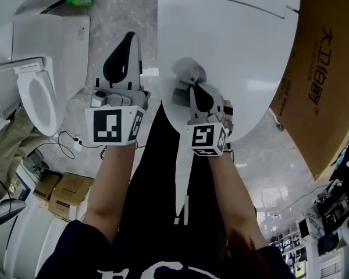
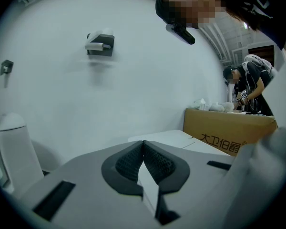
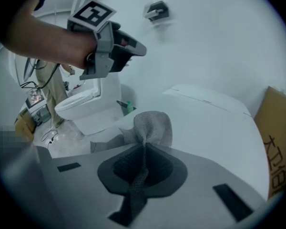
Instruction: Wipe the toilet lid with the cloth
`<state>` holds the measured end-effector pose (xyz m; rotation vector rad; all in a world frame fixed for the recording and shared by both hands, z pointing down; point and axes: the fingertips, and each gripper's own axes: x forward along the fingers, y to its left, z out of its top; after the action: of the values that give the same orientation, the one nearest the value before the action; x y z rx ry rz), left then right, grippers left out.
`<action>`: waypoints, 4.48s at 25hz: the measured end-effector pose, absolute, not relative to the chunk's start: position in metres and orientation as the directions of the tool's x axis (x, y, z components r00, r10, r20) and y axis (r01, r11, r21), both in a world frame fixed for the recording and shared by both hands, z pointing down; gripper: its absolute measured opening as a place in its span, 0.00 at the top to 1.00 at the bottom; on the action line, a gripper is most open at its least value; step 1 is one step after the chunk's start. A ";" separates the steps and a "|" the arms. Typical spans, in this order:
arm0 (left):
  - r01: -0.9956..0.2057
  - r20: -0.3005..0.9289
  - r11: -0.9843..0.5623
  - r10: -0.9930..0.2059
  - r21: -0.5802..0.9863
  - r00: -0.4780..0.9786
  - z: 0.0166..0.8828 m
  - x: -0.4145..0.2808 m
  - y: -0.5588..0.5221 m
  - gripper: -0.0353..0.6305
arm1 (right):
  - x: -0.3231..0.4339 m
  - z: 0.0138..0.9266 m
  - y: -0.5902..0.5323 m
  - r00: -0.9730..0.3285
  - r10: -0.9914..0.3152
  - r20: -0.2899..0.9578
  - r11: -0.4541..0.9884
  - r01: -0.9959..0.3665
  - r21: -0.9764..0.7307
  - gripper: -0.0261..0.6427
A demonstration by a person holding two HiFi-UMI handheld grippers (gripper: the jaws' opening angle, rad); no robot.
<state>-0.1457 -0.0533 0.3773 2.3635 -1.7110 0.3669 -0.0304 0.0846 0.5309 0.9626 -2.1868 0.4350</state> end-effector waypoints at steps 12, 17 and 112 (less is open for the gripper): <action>-0.949 0.315 -0.314 -0.900 0.011 0.301 0.377 -0.148 -0.050 0.92 | -0.105 0.533 0.140 -0.636 -0.248 0.731 0.912 -0.408 -0.046 0.91; -0.945 0.316 -0.327 -0.895 0.012 0.314 0.377 -0.138 -0.049 0.92 | -0.056 0.533 0.147 -0.617 -0.300 0.728 0.876 -0.479 -0.045 0.91; -0.902 0.321 -0.431 -0.852 0.020 0.414 0.379 -0.070 -0.023 0.92 | 0.024 0.538 0.288 -0.654 -0.039 0.755 0.977 -0.184 -0.109 0.91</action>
<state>-0.0705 -0.0226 0.3787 2.4768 -1.5563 0.3926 0.0243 0.2883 0.5384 0.1548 -2.2781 0.2218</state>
